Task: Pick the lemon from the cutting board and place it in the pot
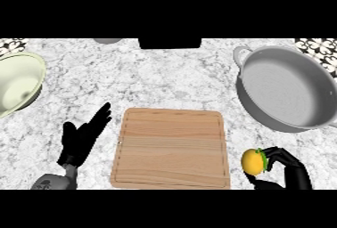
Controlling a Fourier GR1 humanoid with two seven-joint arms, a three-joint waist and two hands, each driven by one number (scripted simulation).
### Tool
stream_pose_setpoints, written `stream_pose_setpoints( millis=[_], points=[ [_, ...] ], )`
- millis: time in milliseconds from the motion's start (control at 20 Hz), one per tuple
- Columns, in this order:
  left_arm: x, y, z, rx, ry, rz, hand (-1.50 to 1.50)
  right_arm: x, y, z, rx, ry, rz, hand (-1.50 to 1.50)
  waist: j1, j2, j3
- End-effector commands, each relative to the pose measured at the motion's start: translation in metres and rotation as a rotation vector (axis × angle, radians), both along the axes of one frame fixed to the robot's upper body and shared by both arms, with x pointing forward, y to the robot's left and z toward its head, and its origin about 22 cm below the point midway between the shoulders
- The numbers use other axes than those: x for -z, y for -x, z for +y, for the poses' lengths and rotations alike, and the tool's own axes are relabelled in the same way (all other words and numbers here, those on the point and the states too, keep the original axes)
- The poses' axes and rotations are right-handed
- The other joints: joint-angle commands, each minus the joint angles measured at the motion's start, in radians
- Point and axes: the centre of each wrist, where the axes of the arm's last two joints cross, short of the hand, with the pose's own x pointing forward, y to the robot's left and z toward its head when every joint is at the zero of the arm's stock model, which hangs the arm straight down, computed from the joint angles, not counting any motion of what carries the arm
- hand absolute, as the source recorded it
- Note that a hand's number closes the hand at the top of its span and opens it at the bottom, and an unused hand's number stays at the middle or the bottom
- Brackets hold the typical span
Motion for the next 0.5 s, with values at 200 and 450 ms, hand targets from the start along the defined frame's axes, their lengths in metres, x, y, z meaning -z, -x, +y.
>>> stream_pose_setpoints(
  millis=[200, 450],
  points=[
    [0.004, 0.003, -0.009, 0.021, 0.018, -0.004, 0.0, -0.075, 0.018, -0.199, -0.007, 0.063, -0.109, 1.5, 0.02, 0.014, 0.007],
    [0.002, -0.005, -0.009, 0.04, -0.006, 0.004, 0.0, -0.092, 0.044, -0.26, 0.007, 0.165, -0.109, 1.5, 0.036, 0.014, 0.004]
  ],
)
